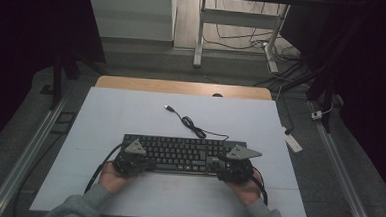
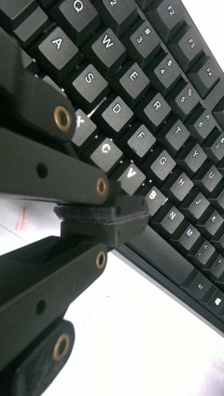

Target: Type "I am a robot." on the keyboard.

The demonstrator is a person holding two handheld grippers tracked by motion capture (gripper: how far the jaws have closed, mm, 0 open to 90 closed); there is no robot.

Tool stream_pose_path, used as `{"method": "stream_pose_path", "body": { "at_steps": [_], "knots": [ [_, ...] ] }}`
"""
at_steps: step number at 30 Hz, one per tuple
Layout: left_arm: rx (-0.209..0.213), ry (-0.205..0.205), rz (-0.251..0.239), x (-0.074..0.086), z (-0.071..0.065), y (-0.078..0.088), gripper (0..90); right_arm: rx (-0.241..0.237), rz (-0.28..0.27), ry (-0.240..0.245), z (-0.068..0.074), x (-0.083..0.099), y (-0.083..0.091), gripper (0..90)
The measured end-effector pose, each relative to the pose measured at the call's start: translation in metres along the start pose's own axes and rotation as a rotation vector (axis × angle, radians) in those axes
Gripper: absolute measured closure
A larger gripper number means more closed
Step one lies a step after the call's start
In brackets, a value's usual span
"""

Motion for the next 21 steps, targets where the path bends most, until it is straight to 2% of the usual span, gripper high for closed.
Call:
{"method": "stream_pose_path", "body": {
  "at_steps": [8, 13, 15, 21],
  "knots": [
    [-0.001, 0.002, -0.001, 0.000, 0.000, -0.002, 88.4, -0.002, 0.000, 0.001, 0.001, 0.000, 0.000, 47.4],
    [-0.003, 0.014, -0.056, -0.006, 0.001, 0.009, 86.5, 0.000, -0.001, -0.001, 0.000, 0.000, 0.000, 47.4],
    [-0.008, 0.026, -0.077, -0.007, 0.003, 0.015, 80.6, 0.002, 0.000, -0.001, 0.000, 0.000, 0.001, 47.4],
    [-0.053, 0.073, -0.129, -0.010, 0.014, 0.032, 55.6, 0.002, 0.000, -0.002, -0.001, 0.000, 0.001, 47.3]
  ]
}}
Point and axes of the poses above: each handheld gripper's, and its own axes: y roughly backward along the jaws, x roughly out of its underside, z roughly to its left, the point moved 9 cm from there along -y, roughly forward along the jaws, and after that the axes turned 3 degrees about -y, right-handed, at the moved point
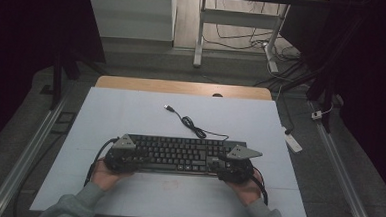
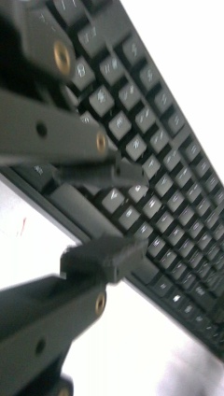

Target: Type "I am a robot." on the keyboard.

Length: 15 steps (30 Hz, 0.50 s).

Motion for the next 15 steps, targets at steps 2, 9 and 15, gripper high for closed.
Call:
{"method": "stream_pose_path", "body": {
  "at_steps": [2, 9, 15],
  "knots": [
    [-0.012, 0.013, -0.008, -0.001, 0.005, 0.004, 50.1, -0.001, 0.001, 0.001, 0.000, 0.000, 0.000, 47.3],
    [-0.029, 0.062, -0.020, 0.000, 0.017, 0.012, 42.1, -0.003, 0.001, 0.000, 0.000, 0.000, -0.001, 47.3],
    [-0.046, 0.072, -0.018, 0.001, 0.022, 0.014, 38.6, -0.003, 0.002, 0.000, 0.000, 0.000, -0.001, 47.3]
  ]
}}
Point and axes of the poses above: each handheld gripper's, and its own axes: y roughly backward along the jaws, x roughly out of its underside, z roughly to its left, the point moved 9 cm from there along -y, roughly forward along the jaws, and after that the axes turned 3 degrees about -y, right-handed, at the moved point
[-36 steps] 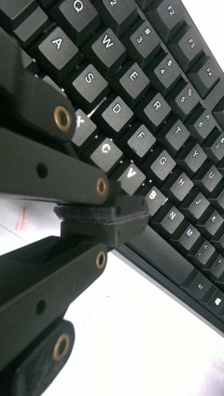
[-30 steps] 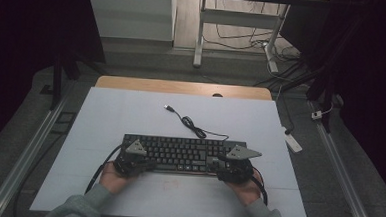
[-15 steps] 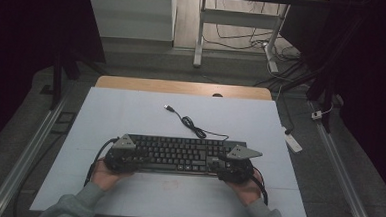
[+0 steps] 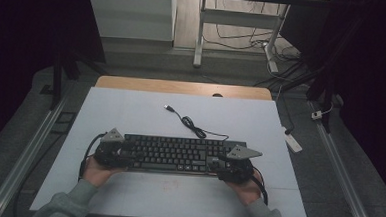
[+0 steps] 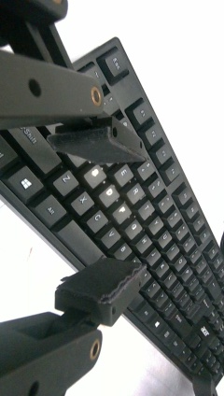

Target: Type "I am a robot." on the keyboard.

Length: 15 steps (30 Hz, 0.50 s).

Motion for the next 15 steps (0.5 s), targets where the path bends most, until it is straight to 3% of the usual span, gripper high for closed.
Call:
{"method": "stream_pose_path", "body": {
  "at_steps": [9, 15],
  "knots": [
    [-0.005, -0.004, 0.008, 0.0012, 0.0006, -0.0007, 37.8, 0.006, 0.006, 0.007, -0.0002, 0.0006, -0.0002, 47.3],
    [-0.013, -0.002, 0.016, 0.0032, 0.0047, -0.0016, 41.8, 0.007, 0.007, 0.007, -0.0004, 0.0008, -0.0004, 47.3]
  ]
}}
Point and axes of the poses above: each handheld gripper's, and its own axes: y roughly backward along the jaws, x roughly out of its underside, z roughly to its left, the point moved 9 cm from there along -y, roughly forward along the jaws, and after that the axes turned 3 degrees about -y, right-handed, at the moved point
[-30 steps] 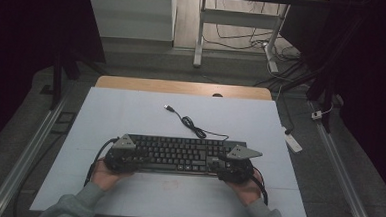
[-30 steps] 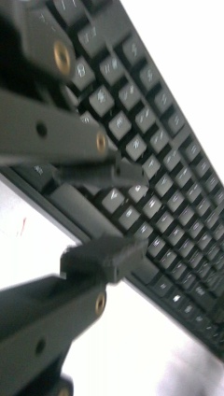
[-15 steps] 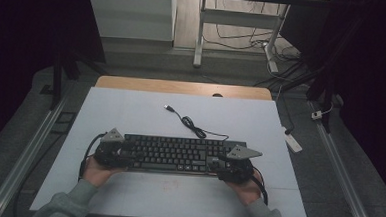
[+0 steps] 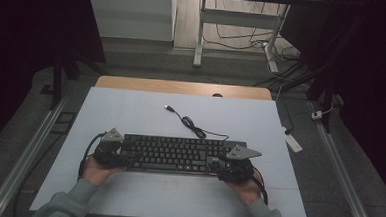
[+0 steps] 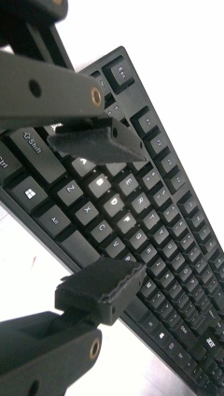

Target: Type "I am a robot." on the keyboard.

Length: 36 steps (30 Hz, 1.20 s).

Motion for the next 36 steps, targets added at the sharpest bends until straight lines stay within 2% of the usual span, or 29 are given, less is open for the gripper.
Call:
{"method": "stream_pose_path", "body": {
  "at_steps": [7, 21, 30, 36],
  "knots": [
    [-0.009, -0.005, 0.013, 0.002, 0.002, -0.002, 52.2, -0.001, 0.001, -0.002, 0.000, 0.000, -0.001, 47.3],
    [-0.023, -0.015, 0.031, 0.006, 0.008, -0.005, 88.0, -0.003, 0.003, -0.001, 0.001, 0.000, -0.001, 47.3],
    [-0.055, -0.014, 0.079, 0.013, 0.014, -0.014, 88.4, -0.002, 0.007, 0.002, 0.001, 0.001, -0.001, 47.3],
    [-0.067, -0.011, 0.091, 0.015, 0.016, -0.017, 88.4, -0.002, 0.009, 0.001, 0.001, 0.001, -0.001, 47.3]
  ]
}}
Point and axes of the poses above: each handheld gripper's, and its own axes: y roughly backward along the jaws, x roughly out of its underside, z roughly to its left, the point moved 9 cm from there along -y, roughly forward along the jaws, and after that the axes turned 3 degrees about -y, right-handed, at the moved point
